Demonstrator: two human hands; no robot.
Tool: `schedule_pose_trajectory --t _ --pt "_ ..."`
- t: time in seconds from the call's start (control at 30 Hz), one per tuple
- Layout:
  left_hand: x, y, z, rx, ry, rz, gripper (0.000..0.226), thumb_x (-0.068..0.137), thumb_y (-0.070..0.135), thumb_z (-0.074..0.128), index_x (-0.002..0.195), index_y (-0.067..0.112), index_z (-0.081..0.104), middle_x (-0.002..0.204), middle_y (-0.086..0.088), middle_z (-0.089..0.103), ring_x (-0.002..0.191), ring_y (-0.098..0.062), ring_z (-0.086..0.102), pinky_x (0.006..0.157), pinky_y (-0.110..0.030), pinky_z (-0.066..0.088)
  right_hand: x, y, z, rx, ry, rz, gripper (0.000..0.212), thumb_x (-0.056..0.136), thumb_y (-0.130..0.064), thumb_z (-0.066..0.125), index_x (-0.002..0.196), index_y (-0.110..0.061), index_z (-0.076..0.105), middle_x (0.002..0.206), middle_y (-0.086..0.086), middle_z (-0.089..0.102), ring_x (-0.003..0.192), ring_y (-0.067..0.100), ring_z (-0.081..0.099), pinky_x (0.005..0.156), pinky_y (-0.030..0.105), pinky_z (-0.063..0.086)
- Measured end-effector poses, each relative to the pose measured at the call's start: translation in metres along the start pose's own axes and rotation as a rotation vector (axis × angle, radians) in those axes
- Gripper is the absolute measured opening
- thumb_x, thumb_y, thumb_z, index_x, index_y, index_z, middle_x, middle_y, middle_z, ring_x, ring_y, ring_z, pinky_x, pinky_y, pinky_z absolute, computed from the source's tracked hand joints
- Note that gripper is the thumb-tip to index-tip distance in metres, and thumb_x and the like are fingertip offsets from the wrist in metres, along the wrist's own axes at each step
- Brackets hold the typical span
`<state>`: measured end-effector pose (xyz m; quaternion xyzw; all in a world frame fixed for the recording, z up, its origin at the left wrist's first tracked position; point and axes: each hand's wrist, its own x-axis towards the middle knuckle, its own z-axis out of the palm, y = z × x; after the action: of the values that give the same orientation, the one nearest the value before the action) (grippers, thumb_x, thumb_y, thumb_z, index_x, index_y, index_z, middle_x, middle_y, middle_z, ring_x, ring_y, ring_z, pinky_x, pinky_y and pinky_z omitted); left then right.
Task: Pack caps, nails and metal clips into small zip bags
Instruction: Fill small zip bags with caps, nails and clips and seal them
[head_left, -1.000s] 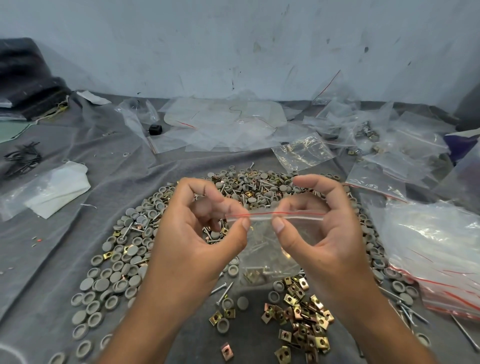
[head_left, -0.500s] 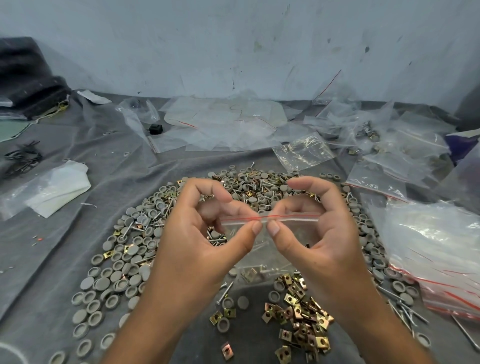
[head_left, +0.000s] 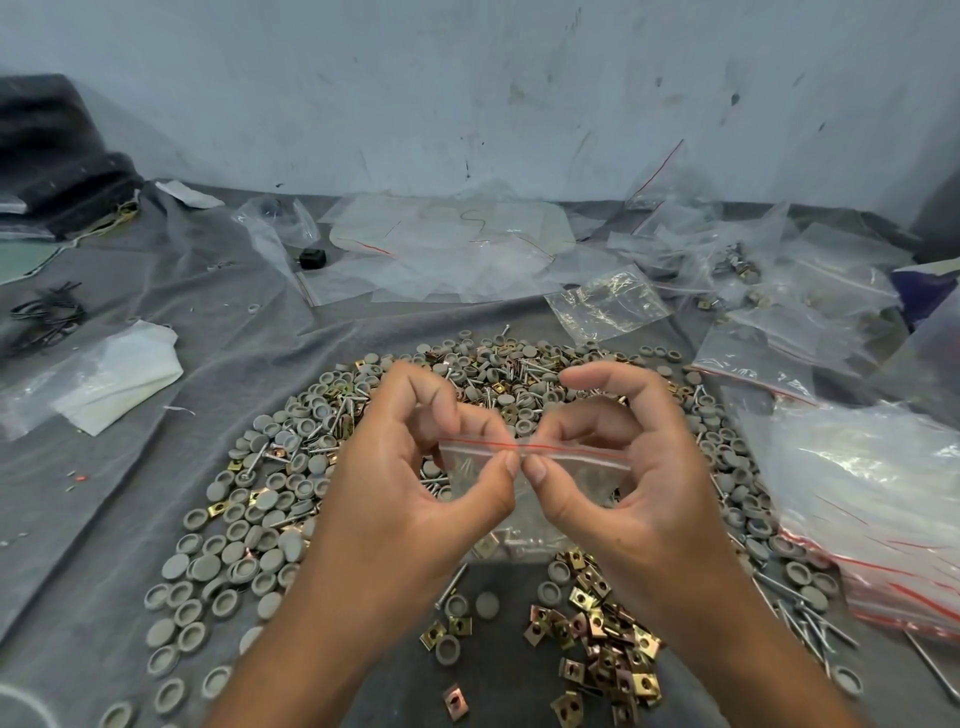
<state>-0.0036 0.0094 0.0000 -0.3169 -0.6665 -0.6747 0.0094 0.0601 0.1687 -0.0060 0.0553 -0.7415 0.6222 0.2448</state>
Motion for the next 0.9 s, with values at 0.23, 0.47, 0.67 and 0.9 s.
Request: schedule_pose_trajectory --t 0.23,0.47,0.67,0.9 --pt "0.004 0.003 -0.009 -0.037 0.016 -0.004 0.043 0.077 0.027 0.083 0.087 0.032 0.041 0.092 -0.009 0.077 0.085 -0.027 0.075 0.069 -0.030 0.057 0.005 -0.005 -0.011 0.109 -0.024 0.050 0.047 0.080 -0.023 0.085 0.115 -0.034 0.055 0.093 0.009 0.074 0.083 0.021 0.074 0.068 0.023 0.058" --pt "0.005 0.008 -0.013 -0.028 0.014 -0.030 0.046 0.066 0.032 0.089 0.080 0.029 0.045 0.080 -0.008 0.077 0.086 -0.024 0.076 0.072 -0.045 0.061 0.008 -0.007 -0.020 0.204 -0.066 0.109 0.035 0.075 -0.016 0.084 0.094 -0.029 0.057 0.087 0.010 0.077 0.086 0.025 0.077 0.067 0.023 0.059" --pt "0.005 0.005 -0.016 -0.018 0.029 -0.064 0.033 0.061 0.025 0.086 0.073 0.029 0.055 0.079 -0.005 0.078 0.084 -0.018 0.077 0.063 -0.021 0.059 0.016 -0.015 -0.037 0.112 -0.172 0.168 0.026 0.074 -0.028 0.083 0.094 -0.032 0.067 0.087 0.006 0.079 0.083 0.019 0.077 0.065 0.019 0.057" --pt "0.006 -0.001 -0.014 -0.099 0.083 -0.131 0.034 0.075 0.037 0.072 0.107 0.040 0.061 0.112 0.006 0.076 0.099 -0.016 0.074 0.073 -0.021 0.058 0.058 -0.024 -0.084 -0.184 -0.014 0.034 0.021 0.080 -0.021 0.077 0.099 -0.026 0.069 0.093 -0.003 0.080 0.085 0.012 0.077 0.068 0.017 0.058"
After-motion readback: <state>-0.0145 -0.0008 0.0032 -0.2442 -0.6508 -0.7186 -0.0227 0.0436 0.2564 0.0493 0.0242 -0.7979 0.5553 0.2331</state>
